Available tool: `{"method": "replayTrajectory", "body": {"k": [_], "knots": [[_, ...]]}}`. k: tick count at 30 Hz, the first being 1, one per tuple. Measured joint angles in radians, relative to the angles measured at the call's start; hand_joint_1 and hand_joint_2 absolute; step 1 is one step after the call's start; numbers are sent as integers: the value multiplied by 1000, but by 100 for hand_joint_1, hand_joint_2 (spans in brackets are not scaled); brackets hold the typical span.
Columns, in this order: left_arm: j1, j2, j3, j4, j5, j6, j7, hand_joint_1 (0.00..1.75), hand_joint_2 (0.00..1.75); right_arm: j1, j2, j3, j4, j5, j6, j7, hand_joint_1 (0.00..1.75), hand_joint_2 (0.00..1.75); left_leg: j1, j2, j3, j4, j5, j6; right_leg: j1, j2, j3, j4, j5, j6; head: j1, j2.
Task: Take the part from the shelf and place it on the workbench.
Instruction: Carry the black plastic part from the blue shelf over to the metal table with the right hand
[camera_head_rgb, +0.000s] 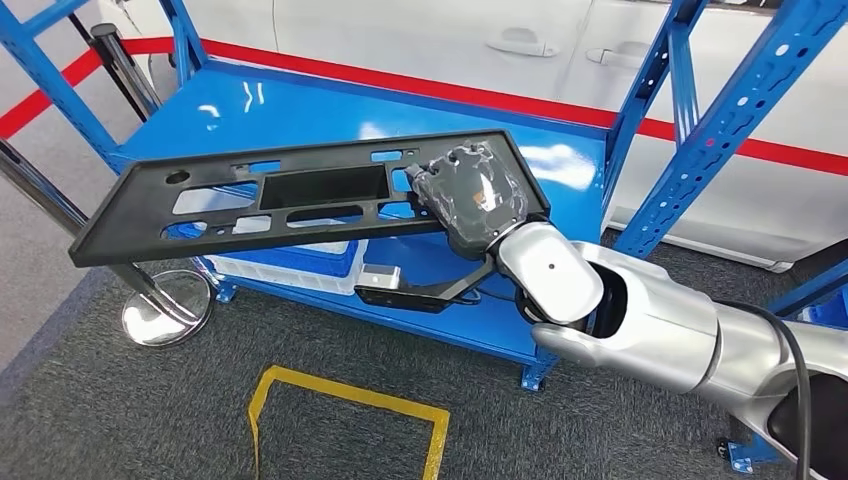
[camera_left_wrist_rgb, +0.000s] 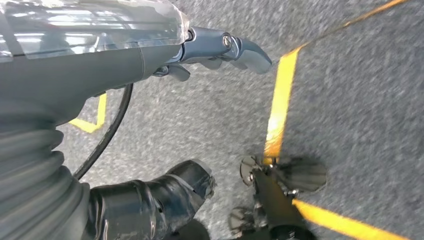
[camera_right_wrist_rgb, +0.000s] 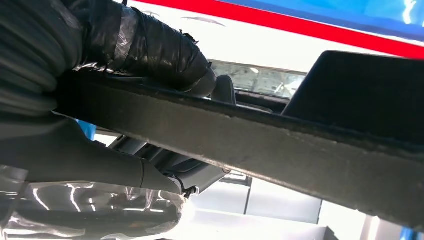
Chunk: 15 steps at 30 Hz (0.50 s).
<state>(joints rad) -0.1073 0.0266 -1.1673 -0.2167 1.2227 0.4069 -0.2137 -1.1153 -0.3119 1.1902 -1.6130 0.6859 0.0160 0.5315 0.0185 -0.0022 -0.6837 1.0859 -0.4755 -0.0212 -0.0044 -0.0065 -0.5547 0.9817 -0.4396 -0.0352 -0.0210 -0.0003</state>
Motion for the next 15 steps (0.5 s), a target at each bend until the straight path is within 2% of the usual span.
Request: {"method": "replayTrajectory", "body": {"k": [2, 3, 4, 5, 6, 7, 8, 9, 10, 13, 14, 15], "knots": [[0, 0, 0, 0, 0, 0, -1, 0, 175, 1, 1, 0, 0, 0, 1, 0, 175, 175, 3, 0, -32, 116, -79, -7, -1, -1, -23, 2, 16, -4, -1, 0], [0, 0, 0, 0, 0, 0, -2, 0, 175, 1, 1, 0, 0, 0, 1, 0, 175, 175, 5, 0, -39, 163, -95, -12, -2, -1, -36, 5, 23, -2, -1, 0], [-1, 0, 0, 0, 0, 0, -4, 0, 175, 2, 1, 0, 0, 0, 1, 0, 175, 175, 8, 0, -35, 188, -89, -17, -4, -1, -51, 11, 29, 1, -1, 0], [-1, 1, 0, 0, 0, 1, -6, 0, 175, 2, 1, 0, 0, 0, 1, 0, 175, 175, 11, 1, -18, 183, -64, -23, -7, -2, -66, 18, 34, 5, -1, 0], [-1, 2, 0, 0, 1, 1, -6, 0, 175, 3, 1, 0, 0, 0, 1, 0, 175, 175, 16, 1, 15, 147, -32, -29, -11, -1, -82, 27, 38, 11, -1, 0], [-1, 2, 0, 0, 1, 2, -5, 0, 175, 3, 1, 0, 0, 0, 2, 0, 175, 175, 20, 1, 53, 92, -15, -37, -15, -1, -97, 37, 41, 17, -2, 0], [-2, 2, 0, 0, 2, 2, -3, 0, 175, 3, 1, 0, 0, 0, 2, 0, 175, 175, 20, 0, 92, 34, -15, -40, -16, 0, -111, 48, 44, 24, -2, 0], [-2, 2, 0, 0, 2, 2, 0, 0, 175, 3, 1, 0, 0, 0, 3, 0, 175, 175, 19, -2, 120, -11, -26, -38, -15, 1, -120, 57, 48, 31, -2, 0], [-3, 1, 0, 0, 2, 2, 2, 0, 175, 3, 1, 0, 0, 0, 4, 0, 175, 175, 17, -5, 133, -36, -42, -30, -12, 2, -126, 63, 52, 38, -1, 0], [-2, 1, -1, 0, 1, 5, 5, 0, 175, 5, 1, 0, 0, -1, 6, -1, 175, 175, 15, -5, 129, -41, -39, 4, -12, 3, -134, 73, 57, 52, 3, 0], [-2, 2, -1, 0, 0, 6, 5, 0, 175, 6, 1, 0, 0, -1, 8, -1, 175, 175, 14, -3, 125, -42, -34, 13, -14, 3, -143, 90, 41, 56, 5, 0], [-1, 2, -1, 0, -1, 7, 5, 0, 175, 6, 1, 0, 0, -2, 8, -1, 175, 175, 14, -1, 120, -44, -27, 23, -15, 3, -158, 126, 13, 59, 7, 0]]}}
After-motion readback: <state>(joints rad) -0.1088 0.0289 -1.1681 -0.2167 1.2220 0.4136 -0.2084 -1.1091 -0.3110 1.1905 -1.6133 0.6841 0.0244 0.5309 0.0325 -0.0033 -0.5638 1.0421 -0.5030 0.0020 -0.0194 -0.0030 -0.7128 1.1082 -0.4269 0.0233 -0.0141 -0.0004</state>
